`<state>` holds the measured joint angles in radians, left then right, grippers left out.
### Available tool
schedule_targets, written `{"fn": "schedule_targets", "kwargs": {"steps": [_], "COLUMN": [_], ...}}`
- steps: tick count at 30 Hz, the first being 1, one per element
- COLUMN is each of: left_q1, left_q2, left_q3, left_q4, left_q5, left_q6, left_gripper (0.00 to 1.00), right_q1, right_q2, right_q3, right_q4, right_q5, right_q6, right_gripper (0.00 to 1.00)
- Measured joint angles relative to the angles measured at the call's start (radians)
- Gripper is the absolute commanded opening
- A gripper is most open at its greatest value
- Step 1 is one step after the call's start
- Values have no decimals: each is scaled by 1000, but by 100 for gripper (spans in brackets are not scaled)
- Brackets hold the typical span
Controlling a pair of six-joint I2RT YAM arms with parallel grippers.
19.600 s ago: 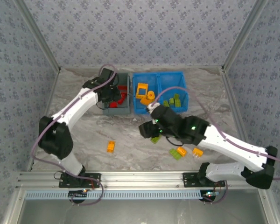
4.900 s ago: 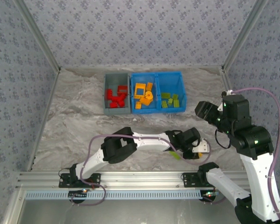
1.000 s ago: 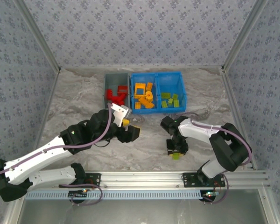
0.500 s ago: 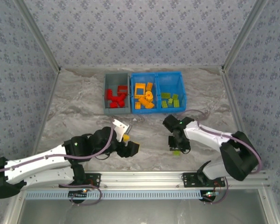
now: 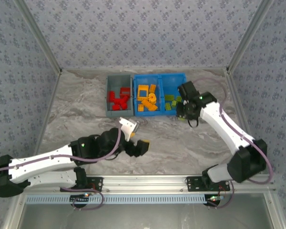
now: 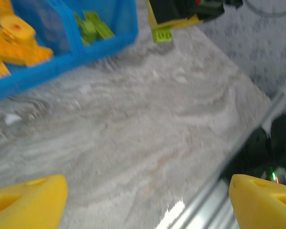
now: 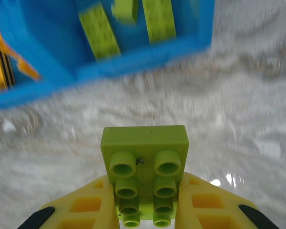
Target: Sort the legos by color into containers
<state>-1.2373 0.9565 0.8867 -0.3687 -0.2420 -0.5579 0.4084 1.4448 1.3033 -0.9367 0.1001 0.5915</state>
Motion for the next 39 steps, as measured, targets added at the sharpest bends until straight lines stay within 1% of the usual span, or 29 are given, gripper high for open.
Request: {"fn": "schedule_targets", "kwargs": {"steps": [3, 7, 10, 12, 18, 21, 24, 26, 28, 31, 33, 35, 37, 38, 39], "left_q1": [74, 140, 187, 208, 233, 237, 241, 243, 243, 249, 261, 285, 336, 368, 412], "left_q2": [76, 187, 254, 285, 340, 343, 342, 342, 341, 334, 319, 294, 257, 235, 211], "left_q3": [82, 193, 260, 289, 332, 332, 332, 332, 332, 332, 332, 325, 306, 293, 274], "left_q4": [15, 22, 26, 27, 29, 29, 28, 25, 21, 11, -3, -13, -23, -26, -26], "left_q5": [13, 33, 37, 36, 48, 48, 47, 47, 44, 43, 44, 45, 55, 63, 77], "left_q6": [34, 76, 97, 107, 131, 140, 146, 150, 151, 155, 157, 153, 141, 133, 123], "left_gripper": [90, 91, 95, 96, 96, 96, 96, 96, 97, 97, 99, 99, 99, 99, 99], "right_q1": [-43, -75, -93, -105, -118, -118, -118, -118, -113, -103, -97, -85, -69, -62, -54], "right_q2": [170, 410, 563, 648, 832, 890, 922, 928, 928, 919, 895, 832, 730, 673, 591], "right_q3": [151, 372, 519, 601, 774, 826, 848, 849, 849, 848, 838, 798, 737, 704, 648], "right_q4": [27, 41, 43, 43, 36, 32, 27, 24, 21, 20, 21, 22, 29, 36, 58], "right_q5": [15, 57, 91, 105, 147, 164, 174, 175, 182, 192, 198, 205, 222, 230, 240], "right_q6": [-53, -115, -149, -167, -198, -208, -216, -215, -216, -215, -215, -215, -216, -215, -216], "right_gripper": [22, 23, 22, 23, 27, 35, 48, 53, 56, 56, 57, 59, 64, 67, 96]}}
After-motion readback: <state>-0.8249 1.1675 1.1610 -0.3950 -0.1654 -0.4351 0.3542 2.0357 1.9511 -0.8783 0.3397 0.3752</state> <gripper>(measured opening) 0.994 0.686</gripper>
